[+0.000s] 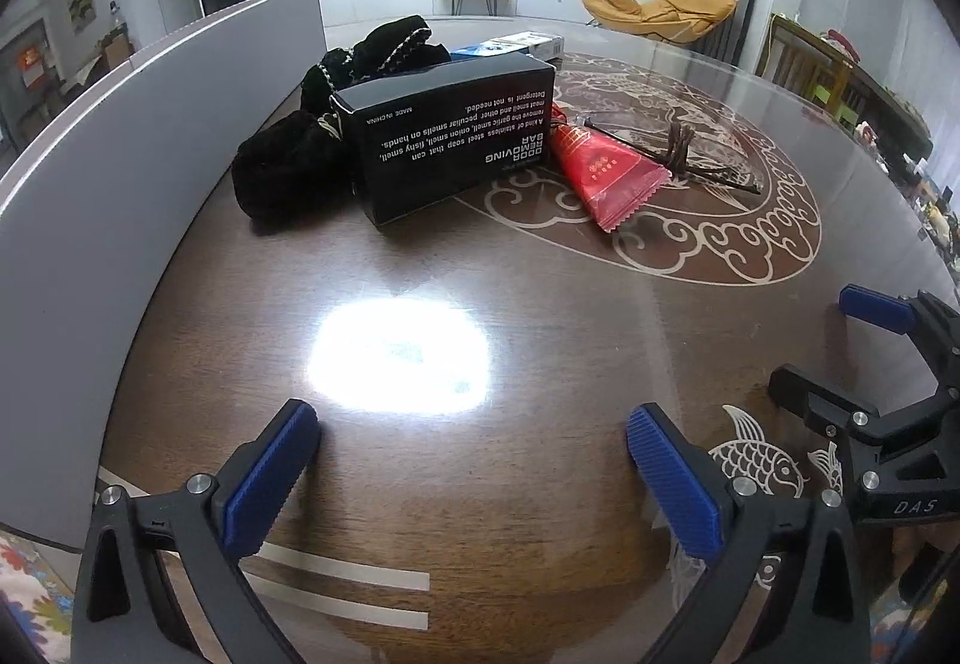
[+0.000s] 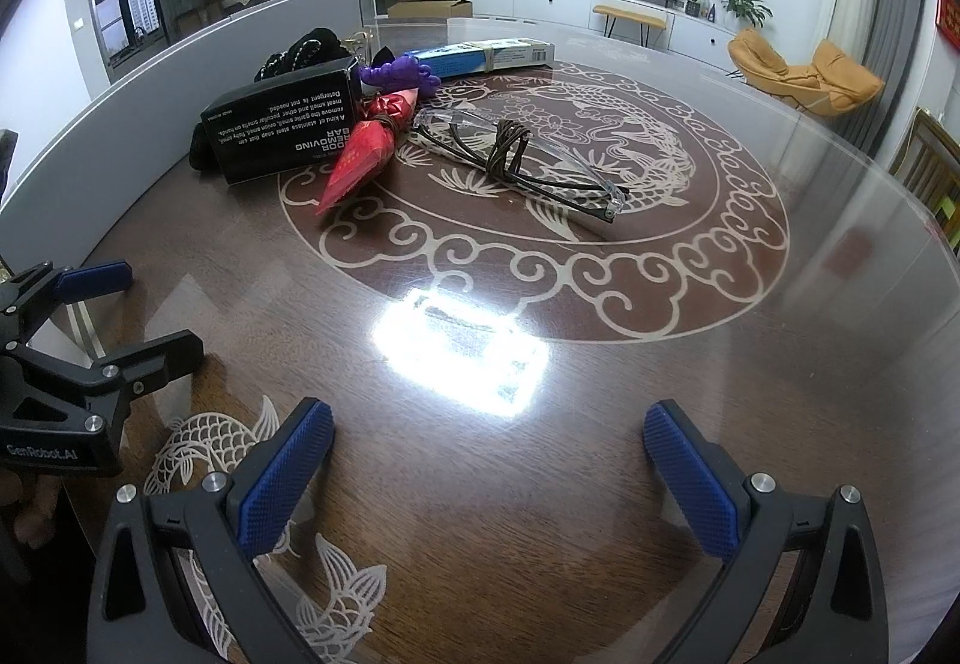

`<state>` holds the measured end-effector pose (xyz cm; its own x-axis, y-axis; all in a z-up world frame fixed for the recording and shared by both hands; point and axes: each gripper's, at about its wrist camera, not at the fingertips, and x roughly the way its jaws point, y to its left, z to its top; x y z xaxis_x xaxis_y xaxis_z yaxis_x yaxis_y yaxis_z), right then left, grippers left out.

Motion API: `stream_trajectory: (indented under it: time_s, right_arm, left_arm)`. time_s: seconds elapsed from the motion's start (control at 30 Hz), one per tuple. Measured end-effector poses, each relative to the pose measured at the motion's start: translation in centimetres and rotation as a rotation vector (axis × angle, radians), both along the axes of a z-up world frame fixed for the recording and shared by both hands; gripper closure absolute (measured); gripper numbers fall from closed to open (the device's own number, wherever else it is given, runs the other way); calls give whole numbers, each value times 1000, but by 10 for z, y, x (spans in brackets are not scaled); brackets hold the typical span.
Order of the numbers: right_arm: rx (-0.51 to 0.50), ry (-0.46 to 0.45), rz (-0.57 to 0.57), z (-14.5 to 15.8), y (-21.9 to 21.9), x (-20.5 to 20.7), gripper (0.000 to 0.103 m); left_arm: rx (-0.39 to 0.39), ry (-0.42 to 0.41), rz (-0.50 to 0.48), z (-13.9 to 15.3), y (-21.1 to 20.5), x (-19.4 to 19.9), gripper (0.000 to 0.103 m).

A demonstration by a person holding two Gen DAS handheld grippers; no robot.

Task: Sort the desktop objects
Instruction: 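Return both tools over the table toward the remaining objects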

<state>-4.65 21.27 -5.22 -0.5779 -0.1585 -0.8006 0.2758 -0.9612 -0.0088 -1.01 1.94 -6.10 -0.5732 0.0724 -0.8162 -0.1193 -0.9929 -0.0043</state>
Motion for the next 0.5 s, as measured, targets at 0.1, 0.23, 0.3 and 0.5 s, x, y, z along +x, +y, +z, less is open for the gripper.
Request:
stream_trajectory:
  time_s: [0.1, 0.23, 0.3, 0.5]
  right_arm:
    - [0, 0, 0, 0, 0, 0, 0]
    - [0, 0, 0, 0, 0, 0, 0]
    - [4, -1, 2, 0, -1, 0, 0]
    - [8, -18, -22, -1, -1, -26, 0]
  left_arm:
    - [3, 16, -3, -1, 0, 2, 0]
    - [3, 29, -21, -1, -1, 4, 0]
    - [4, 31, -40, -1, -1, 4, 0]
    - [-2, 29, -34, 0, 2, 1, 0]
